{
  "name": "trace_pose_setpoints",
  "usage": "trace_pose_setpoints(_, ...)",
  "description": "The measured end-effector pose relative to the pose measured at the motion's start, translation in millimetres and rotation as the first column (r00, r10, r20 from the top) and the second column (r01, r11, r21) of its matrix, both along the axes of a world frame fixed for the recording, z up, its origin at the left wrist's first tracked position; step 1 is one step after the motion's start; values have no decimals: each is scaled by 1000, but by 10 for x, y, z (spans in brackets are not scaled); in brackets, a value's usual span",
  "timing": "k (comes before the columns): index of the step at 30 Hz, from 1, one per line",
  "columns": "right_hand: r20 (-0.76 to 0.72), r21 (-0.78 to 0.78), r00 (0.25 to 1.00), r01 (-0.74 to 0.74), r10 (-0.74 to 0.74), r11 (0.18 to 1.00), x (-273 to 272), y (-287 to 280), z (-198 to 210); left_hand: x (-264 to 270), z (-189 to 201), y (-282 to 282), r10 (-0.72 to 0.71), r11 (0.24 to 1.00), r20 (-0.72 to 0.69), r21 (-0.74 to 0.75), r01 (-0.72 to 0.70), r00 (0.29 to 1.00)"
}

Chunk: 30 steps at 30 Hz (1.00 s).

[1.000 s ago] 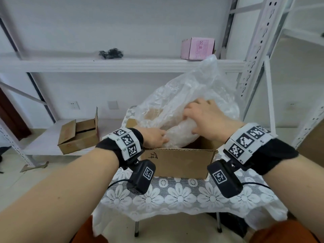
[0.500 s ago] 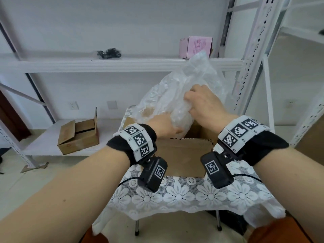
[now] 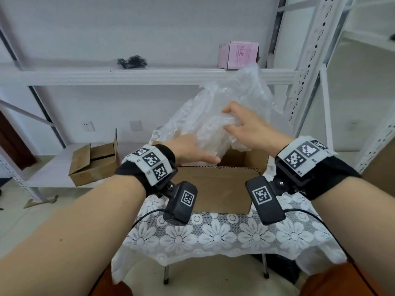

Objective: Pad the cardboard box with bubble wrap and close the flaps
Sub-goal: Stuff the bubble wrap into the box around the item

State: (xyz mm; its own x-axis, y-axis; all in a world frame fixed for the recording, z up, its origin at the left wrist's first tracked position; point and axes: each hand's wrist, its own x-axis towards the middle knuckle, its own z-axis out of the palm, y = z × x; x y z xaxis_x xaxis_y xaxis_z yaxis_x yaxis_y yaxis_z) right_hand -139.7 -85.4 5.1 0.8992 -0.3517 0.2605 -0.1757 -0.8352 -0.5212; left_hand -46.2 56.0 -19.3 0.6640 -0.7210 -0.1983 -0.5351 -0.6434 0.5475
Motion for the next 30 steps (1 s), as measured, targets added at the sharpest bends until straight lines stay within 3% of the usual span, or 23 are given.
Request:
trace_pose_setpoints(4, -35, 146, 999, -4, 9, 989, -35, 13, -11, 22, -32, -35, 37, 996, 245, 66, -55, 969)
trace_pose_setpoints(7, -142, -9, 990, 26, -27, 1000, -64, 8, -35, 99, -57, -11, 113, 989, 381, 44, -140, 918)
trace_pose_setpoints(10, -288, -116, 957, 8, -42, 993, -85, 44, -42, 144, -91, -1, 118, 989, 390, 36, -143, 913)
trace_pose_setpoints(13, -435, -90, 901, -60, 15, 994, -74, 55, -93, 142, -77, 47, 21, 999, 215, 21, -26, 976)
trace_pose_setpoints(15, -511, -195, 858, -65, -45, 979, -56, 32, -150, 134, -36, 91, -51, 999, 34, -15, 51, 998)
trace_pose_setpoints(17, -568, -325, 814, -84, -123, 942, -48, -1, -185, 132, -31, 119, -124, 992, -197, -54, 116, 973)
trace_pose_setpoints(19, -659, -226, 751, -150, -38, 963, -46, 10, -190, 99, -19, 127, -125, 990, -402, -106, 89, 907)
trace_pose_setpoints(21, -701, -16, 705, -164, 105, 986, -56, 40, -178, 112, -68, 90, -44, 997, -476, -77, 8, 879)
trace_pose_setpoints(23, -673, 91, 726, -109, 142, 990, -50, 44, -195, 34, -28, 72, -79, 996, -282, 26, 90, 956)
trace_pose_setpoints(25, -681, 61, 721, -120, 129, 991, -20, 30, -230, 38, -27, 40, -123, 987, -29, 97, 125, 992)
trace_pose_setpoints(27, -733, -14, 668, -197, 124, 980, 9, 32, -277, 12, 1, 34, -154, 977, 16, 150, 150, 988)
trace_pose_setpoints(30, -745, -49, 656, -233, 120, 971, 26, 69, -323, 37, -51, -7, -179, 961, 78, 229, 157, 981)
